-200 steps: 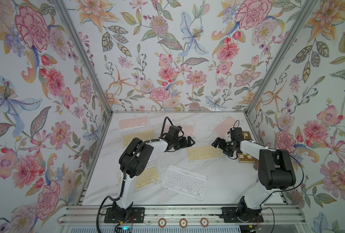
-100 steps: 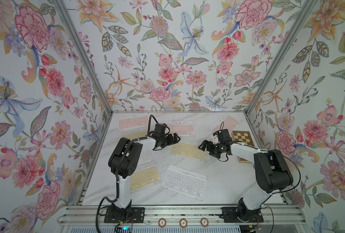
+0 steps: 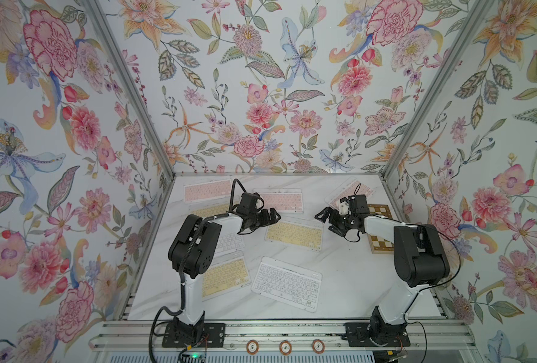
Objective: Stack the numeric keypads
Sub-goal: Pick up the numeric keypad from the center of the board.
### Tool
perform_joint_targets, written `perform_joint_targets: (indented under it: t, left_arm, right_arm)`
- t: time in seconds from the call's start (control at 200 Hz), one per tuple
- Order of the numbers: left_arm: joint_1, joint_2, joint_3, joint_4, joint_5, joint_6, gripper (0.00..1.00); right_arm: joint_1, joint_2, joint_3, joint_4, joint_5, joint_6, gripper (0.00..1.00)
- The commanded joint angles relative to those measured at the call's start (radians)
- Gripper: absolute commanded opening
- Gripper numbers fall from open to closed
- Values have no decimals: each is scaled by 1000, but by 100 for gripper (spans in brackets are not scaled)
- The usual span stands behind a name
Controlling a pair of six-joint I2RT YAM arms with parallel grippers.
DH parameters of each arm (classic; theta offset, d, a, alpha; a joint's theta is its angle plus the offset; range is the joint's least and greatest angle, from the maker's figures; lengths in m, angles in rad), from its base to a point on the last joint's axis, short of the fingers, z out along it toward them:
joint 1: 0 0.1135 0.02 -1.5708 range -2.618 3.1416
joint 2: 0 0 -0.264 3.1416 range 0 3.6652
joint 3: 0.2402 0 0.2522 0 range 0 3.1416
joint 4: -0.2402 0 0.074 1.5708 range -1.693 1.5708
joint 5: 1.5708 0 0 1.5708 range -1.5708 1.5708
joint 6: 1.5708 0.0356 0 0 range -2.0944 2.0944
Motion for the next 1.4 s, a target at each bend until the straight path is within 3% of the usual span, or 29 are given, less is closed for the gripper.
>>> perform_joint_targets:
  t: [0.0, 0.34, 0.981, 1.391]
  left_arm:
    - [-22, 35, 4, -27, 15, -11, 99]
    - [-34, 63, 25, -31, 14, -18, 99]
    - [-39, 64, 17, -33, 10, -11, 99]
    - [-42, 73, 23, -32, 12, -14, 99]
  right_arm:
    - [-4, 27, -11, 114, -64, 57, 99]
    - [-21, 57, -59, 250, -132, 127, 99]
    - [-19, 69, -69, 220, -83, 109, 99]
    - [-1, 74, -78, 282, -127, 159, 99]
